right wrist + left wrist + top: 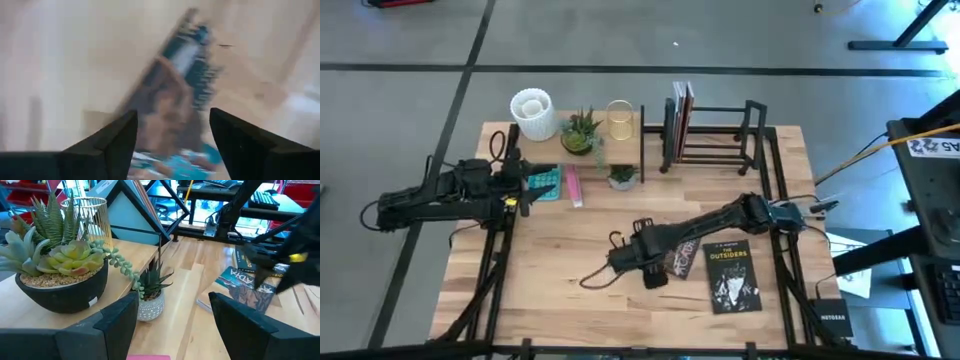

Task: Stock shelves
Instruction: Remove the brown book from the bookshelf

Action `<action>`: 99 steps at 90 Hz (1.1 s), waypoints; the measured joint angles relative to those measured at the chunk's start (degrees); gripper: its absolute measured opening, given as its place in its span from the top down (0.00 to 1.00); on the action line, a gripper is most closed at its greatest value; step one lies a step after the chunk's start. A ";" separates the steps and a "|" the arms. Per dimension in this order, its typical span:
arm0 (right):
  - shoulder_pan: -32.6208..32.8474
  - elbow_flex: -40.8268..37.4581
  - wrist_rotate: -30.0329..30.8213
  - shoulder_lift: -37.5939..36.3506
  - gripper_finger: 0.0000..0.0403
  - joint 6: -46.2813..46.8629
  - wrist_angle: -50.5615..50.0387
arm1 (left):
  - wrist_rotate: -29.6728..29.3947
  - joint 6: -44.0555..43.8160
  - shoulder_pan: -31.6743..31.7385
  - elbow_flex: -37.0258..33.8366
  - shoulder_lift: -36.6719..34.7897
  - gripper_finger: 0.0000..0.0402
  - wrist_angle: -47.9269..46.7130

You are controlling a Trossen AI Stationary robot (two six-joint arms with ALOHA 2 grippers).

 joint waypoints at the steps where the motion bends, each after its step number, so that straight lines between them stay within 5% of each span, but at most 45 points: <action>1: -0.07 -0.20 -0.04 -0.01 0.44 -0.55 -0.01 | 0.00 0.00 0.00 0.00 0.01 0.41 -0.03; 20: -1.19 -8.64 -2.38 -0.01 0.49 -8.92 0.26 | 0.02 0.00 0.00 0.00 0.02 0.41 -0.14; 38: -2.05 -18.65 -6.88 -0.72 0.49 -6.87 6.19 | 0.02 0.00 0.00 0.00 0.02 0.41 -0.09; 74: 0.49 -26.91 -18.86 -3.77 0.49 37.90 9.45 | 0.02 -0.22 0.00 -0.37 0.17 0.41 0.23; 99: 1.38 -26.40 -21.21 -4.14 0.49 43.22 10.31 | 0.02 -0.22 0.00 -0.37 0.17 0.41 0.24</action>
